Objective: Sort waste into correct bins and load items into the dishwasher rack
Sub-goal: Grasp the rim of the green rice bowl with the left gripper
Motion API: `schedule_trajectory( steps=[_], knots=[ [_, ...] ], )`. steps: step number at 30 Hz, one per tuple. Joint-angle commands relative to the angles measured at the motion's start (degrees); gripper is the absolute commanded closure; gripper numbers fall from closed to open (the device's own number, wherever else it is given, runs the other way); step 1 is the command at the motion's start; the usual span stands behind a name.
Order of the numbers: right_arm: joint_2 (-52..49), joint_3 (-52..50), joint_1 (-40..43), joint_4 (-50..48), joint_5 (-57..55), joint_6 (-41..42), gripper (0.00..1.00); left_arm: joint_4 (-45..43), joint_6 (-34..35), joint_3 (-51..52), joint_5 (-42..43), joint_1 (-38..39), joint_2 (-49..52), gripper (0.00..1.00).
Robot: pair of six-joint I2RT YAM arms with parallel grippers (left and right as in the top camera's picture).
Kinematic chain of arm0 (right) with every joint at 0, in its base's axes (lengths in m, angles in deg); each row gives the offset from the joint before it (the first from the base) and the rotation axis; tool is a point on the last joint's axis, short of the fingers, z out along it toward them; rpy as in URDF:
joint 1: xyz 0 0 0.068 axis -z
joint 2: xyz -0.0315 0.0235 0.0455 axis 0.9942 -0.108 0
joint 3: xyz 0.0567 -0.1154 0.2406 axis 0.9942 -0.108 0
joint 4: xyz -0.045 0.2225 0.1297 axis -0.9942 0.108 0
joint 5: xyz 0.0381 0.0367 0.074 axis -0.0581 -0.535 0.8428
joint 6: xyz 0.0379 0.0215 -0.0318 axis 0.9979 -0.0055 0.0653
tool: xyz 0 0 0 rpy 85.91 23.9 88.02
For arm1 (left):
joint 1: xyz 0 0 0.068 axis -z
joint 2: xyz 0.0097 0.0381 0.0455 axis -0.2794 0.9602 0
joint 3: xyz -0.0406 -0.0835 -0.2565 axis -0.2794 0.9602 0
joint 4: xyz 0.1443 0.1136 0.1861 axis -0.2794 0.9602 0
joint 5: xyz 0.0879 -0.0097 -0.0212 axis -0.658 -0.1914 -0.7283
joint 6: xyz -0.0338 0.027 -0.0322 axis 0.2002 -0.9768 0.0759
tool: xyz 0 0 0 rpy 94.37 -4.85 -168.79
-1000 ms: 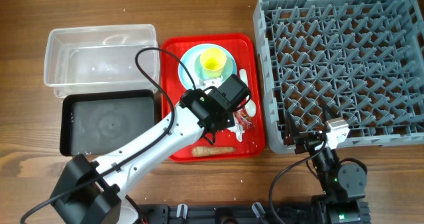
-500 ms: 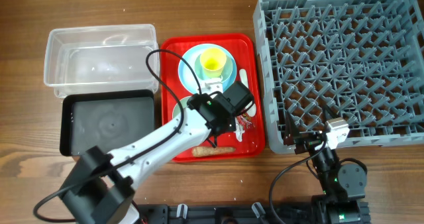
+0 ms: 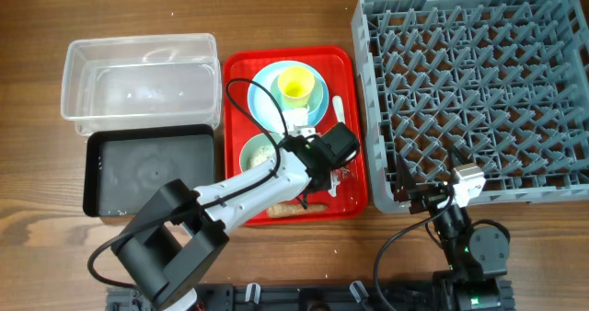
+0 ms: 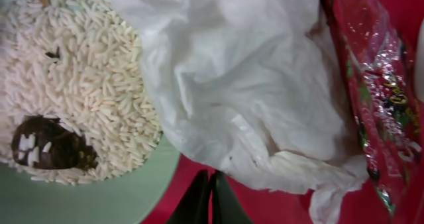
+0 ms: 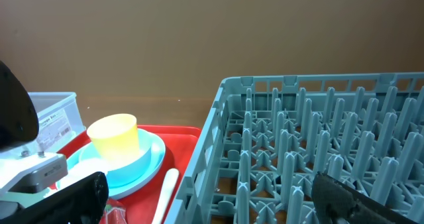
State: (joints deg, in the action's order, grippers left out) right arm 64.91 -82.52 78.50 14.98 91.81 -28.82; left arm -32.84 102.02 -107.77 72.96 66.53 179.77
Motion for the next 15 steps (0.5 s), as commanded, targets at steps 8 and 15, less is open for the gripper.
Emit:
schedule_trajectory(
  steps=[8,15],
  knots=[
    [0.15,-0.04,0.07,-0.24,0.26,-0.24,0.00,5.20,-0.31,0.42,-8.04,0.02,0.52,0.96],
    [0.15,-0.04,0.07,-0.24,0.26,-0.26,0.00,8.02,-0.35,-0.04,-4.20,-1.09,0.04,0.96]
  ],
)
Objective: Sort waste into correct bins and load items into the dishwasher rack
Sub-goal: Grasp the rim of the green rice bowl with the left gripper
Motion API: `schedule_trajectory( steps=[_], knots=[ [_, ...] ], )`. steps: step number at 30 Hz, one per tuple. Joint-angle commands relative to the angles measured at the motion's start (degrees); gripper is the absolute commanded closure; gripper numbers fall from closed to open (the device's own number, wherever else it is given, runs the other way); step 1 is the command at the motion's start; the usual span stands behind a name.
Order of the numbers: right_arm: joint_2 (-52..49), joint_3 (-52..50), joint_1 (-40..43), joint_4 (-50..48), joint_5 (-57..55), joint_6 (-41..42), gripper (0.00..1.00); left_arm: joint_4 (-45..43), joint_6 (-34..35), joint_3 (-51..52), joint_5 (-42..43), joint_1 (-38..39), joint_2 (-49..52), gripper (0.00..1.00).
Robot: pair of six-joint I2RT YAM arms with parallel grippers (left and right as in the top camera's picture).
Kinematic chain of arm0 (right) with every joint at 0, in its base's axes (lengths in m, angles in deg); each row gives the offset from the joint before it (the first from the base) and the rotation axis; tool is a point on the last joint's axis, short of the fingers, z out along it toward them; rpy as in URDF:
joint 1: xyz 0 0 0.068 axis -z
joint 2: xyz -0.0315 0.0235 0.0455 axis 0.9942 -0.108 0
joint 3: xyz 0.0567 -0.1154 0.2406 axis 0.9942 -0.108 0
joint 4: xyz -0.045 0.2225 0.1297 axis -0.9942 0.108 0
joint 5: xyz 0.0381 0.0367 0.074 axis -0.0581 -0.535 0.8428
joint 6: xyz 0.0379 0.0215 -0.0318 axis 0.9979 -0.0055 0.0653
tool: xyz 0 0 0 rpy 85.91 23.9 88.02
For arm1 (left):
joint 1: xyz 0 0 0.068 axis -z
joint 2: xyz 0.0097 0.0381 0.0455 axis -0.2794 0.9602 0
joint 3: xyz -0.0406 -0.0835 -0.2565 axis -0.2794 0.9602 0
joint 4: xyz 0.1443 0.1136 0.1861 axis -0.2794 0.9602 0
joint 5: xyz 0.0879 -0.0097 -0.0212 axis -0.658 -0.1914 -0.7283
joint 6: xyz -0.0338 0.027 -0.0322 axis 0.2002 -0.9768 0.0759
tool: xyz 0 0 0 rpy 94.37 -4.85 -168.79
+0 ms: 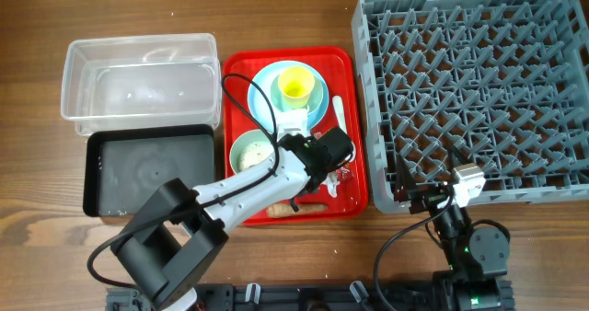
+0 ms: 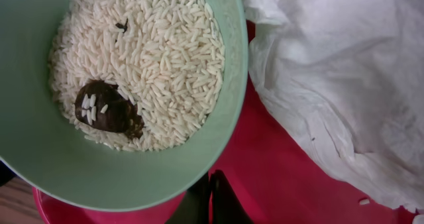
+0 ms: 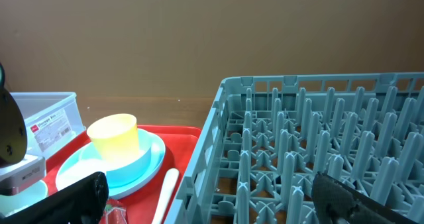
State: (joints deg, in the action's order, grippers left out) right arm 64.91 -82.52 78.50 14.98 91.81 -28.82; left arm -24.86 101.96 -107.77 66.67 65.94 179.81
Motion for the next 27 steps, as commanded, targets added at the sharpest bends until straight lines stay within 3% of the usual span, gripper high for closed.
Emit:
schedule_trajectory(
  steps=[1,7,11,15,18,27],
  knots=[
    [0.15,-0.04,0.07,-0.24,0.26,-0.22,0.00,0.00,-0.31,-0.52,3.82,-0.50,-0.22,0.96],
    [0.15,-0.04,0.07,-0.24,0.26,-0.22,0.00,2.14,-0.63,-3.96,7.98,-0.50,-3.82,0.95],
    [0.15,-0.04,0.07,-0.24,0.26,-0.24,0.00,2.80,-0.72,-5.07,7.91,-1.88,-9.55,0.83],
    [0.15,-0.04,0.07,-0.24,0.26,-0.24,0.00,2.99,-0.72,-5.07,4.98,-3.96,-11.21,0.62],
    [0.15,-0.07,0.07,-0.24,0.26,-0.26,0.00,2.34,-0.68,-4.39,2.08,-4.94,-10.69,0.56],
    [0.15,-0.04,0.07,-0.24,0.26,-0.24,0.00,-1.16,-0.68,-3.63,-0.57,-5.27,-5.25,0.62]
  ],
)
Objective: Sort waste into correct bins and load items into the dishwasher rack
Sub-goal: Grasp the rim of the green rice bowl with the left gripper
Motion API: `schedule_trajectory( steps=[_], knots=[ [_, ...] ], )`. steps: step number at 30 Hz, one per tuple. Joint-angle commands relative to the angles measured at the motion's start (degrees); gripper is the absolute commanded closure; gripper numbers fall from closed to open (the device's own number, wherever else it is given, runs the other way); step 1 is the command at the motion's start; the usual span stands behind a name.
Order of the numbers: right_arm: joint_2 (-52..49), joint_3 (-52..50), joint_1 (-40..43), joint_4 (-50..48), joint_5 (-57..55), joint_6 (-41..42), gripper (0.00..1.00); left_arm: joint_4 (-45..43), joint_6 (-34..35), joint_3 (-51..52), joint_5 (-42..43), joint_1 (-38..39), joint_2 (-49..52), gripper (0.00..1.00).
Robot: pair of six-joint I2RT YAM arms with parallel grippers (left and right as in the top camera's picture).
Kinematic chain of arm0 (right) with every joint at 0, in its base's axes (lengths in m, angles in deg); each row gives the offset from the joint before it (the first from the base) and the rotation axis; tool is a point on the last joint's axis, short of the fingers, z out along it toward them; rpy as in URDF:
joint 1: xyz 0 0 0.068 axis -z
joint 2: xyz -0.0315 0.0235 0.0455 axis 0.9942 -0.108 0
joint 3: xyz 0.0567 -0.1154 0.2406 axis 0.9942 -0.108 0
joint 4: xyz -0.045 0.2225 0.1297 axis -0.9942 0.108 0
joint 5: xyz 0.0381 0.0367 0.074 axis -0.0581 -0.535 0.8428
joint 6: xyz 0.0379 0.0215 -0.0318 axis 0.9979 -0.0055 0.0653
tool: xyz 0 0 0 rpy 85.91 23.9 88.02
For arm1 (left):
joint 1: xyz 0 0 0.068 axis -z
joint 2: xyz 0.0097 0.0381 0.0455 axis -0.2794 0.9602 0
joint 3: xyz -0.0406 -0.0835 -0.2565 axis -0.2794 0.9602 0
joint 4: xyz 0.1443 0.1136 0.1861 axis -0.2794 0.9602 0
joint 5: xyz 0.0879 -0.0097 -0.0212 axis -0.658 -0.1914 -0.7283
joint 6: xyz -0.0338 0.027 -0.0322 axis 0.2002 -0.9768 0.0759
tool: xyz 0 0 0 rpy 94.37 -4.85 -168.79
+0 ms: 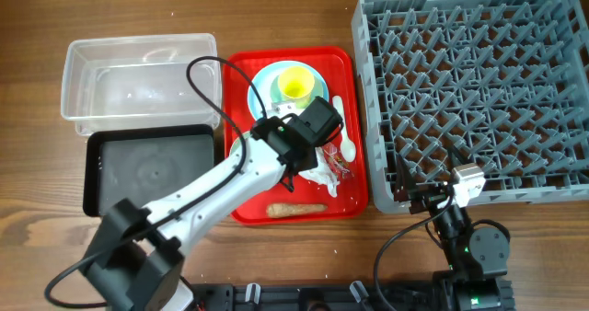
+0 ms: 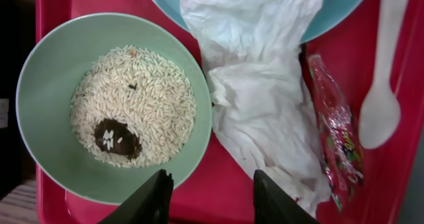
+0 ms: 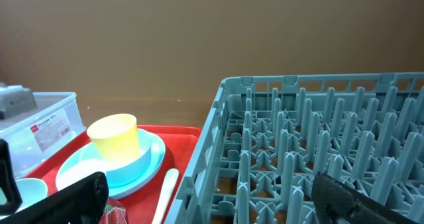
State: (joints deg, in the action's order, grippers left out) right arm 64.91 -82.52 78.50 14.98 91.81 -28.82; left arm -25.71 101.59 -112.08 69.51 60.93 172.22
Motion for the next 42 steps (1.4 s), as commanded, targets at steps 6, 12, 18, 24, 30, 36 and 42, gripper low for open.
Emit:
schedule_trajectory(
  steps=[6,12,18,24,30,36,42],
  knots=[
    [0.15,-0.04,0.07,-0.24,0.26,-0.24,0.00,-2.10,-0.31,0.90,-4.96,-0.17,5.42,0.67],
    [0.15,-0.04,0.07,-0.24,0.26,-0.24,0.00,-2.89,-2.34,0.92,-5.03,-0.20,7.06,0.70],
    [0.15,-0.04,0.07,-0.24,0.26,-0.24,0.00,-3.32,-6.38,0.92,-5.01,-0.20,8.52,0.73],
    [0.15,-0.04,0.07,-0.24,0.26,-0.26,0.00,-3.04,-7.08,0.94,-5.03,-0.20,8.61,0.74],
    [0.15,-0.04,0.07,-0.24,0.26,-0.24,0.00,-3.04,-9.60,1.68,-5.03,-0.20,8.94,0.75],
    [0.15,-0.04,0.07,-0.24,0.26,-0.26,0.00,-3.87,-10.62,2.64,-5.03,-0.20,8.94,0.75],
    [0.15,-0.04,0.07,-0.26,0.26,-0.24,0.00,-5.97,-10.62,4.15,-5.03,-0.20,8.94,0.75]
  ],
)
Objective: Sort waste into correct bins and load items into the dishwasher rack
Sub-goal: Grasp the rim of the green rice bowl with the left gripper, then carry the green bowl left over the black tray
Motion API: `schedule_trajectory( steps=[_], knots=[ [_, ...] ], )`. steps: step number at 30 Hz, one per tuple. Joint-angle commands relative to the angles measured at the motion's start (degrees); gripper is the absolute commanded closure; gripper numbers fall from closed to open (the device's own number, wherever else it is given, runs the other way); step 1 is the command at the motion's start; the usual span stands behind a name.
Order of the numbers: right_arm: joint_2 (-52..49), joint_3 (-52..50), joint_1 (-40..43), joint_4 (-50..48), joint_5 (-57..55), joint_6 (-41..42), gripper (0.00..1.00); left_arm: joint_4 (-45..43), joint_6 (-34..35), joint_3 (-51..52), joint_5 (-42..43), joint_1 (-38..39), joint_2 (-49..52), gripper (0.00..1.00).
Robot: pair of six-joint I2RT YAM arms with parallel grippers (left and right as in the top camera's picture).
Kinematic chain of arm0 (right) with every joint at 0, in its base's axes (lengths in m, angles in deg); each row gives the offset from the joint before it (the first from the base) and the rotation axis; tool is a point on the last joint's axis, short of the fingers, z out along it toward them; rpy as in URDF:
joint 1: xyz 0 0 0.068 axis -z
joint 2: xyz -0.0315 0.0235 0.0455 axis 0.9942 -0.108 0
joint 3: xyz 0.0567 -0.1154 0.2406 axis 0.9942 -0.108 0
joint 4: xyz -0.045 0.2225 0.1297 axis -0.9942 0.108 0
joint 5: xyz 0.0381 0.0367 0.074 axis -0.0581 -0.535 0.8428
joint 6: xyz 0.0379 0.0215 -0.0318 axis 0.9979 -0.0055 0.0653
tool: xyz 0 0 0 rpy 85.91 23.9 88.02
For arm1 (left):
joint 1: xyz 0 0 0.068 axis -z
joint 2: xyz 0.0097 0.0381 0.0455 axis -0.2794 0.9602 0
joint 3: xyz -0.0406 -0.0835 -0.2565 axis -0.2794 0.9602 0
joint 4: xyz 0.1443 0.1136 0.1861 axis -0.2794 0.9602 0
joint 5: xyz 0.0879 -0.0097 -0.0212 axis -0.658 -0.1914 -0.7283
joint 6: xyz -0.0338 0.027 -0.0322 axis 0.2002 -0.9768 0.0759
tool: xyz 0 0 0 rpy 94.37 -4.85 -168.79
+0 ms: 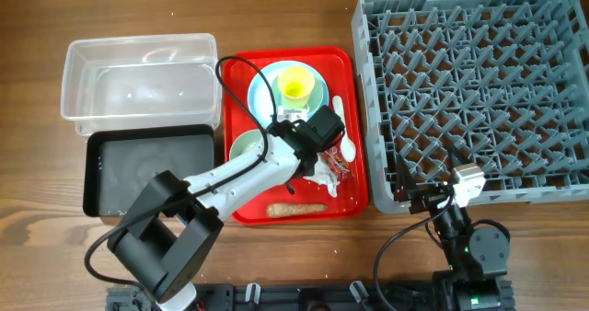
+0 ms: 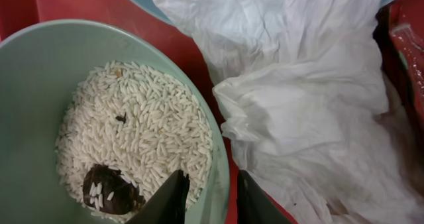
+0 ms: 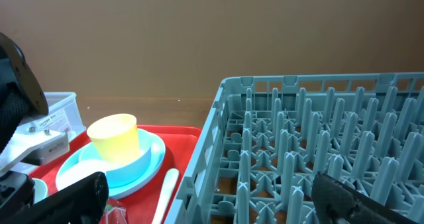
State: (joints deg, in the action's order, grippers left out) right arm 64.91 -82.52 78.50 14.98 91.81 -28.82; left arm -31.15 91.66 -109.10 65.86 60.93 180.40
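Observation:
A green bowl point(image 2: 40, 118) of rice with a dark lump sits on the red tray point(image 1: 241, 67). My left gripper point(image 2: 211, 187) is open and low over it. One finger is over the rice inside the rim, the other outside over the tray. A crumpled white napkin point(image 2: 298, 105) lies right of the bowl, with a red wrapper point(image 1: 339, 169) beside it. In the overhead view the bowl point(image 1: 244, 150) shows left of the left gripper point(image 1: 281, 153). My right gripper point(image 3: 212, 207) is open and holds nothing, at the front edge of the grey rack point(image 1: 474, 90).
A yellow cup point(image 1: 294, 86) stands on a blue plate point(image 1: 267, 83) at the tray's back. A white spoon point(image 1: 343, 132) and a brown food stick point(image 1: 294, 207) also lie on the tray. A clear bin point(image 1: 138, 72) and a black bin point(image 1: 150, 170) stand left.
My left gripper was open higher above the tray with the whole bowl in view. It is now low, with its jaws on either side of the bowl's right rim. The right arm has not moved.
My left gripper was shut close over the napkin and rice, then shut beside the bowl's rim. Then it was raised above the tray and open. Now it is down again, open across the bowl's rim. Bowl, napkin and right arm stayed put.

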Motion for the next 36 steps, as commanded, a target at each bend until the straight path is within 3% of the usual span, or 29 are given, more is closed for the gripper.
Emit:
schedule_trajectory(
  steps=[1,8,15,26,32,36],
  knots=[
    [0.15,-0.04,0.07,-0.24,0.26,-0.24,0.00,-0.70,-0.70,1.18,-1.38,-0.20,0.76,0.75],
    [0.15,-0.04,0.07,-0.24,0.26,-0.24,0.00,-1.29,-0.70,1.18,-1.38,-0.20,0.74,0.96],
    [0.15,-0.04,0.07,-0.24,0.26,-0.22,0.00,0.87,-0.66,0.83,-1.38,-0.24,-1.75,0.96],
    [0.15,-0.04,0.07,-0.24,0.26,-0.24,0.00,3.89,-0.44,0.79,-1.42,-0.33,-14.05,0.96],
    [0.15,-0.04,0.07,-0.24,0.26,-0.24,0.00,8.44,-0.52,0.79,3.41,-7.32,-17.25,0.96],
    [0.15,-0.04,0.07,-0.24,0.26,-0.24,0.00,9.49,-4.94,0.79,8.33,-15.47,-20.76,0.96]
  ],
)
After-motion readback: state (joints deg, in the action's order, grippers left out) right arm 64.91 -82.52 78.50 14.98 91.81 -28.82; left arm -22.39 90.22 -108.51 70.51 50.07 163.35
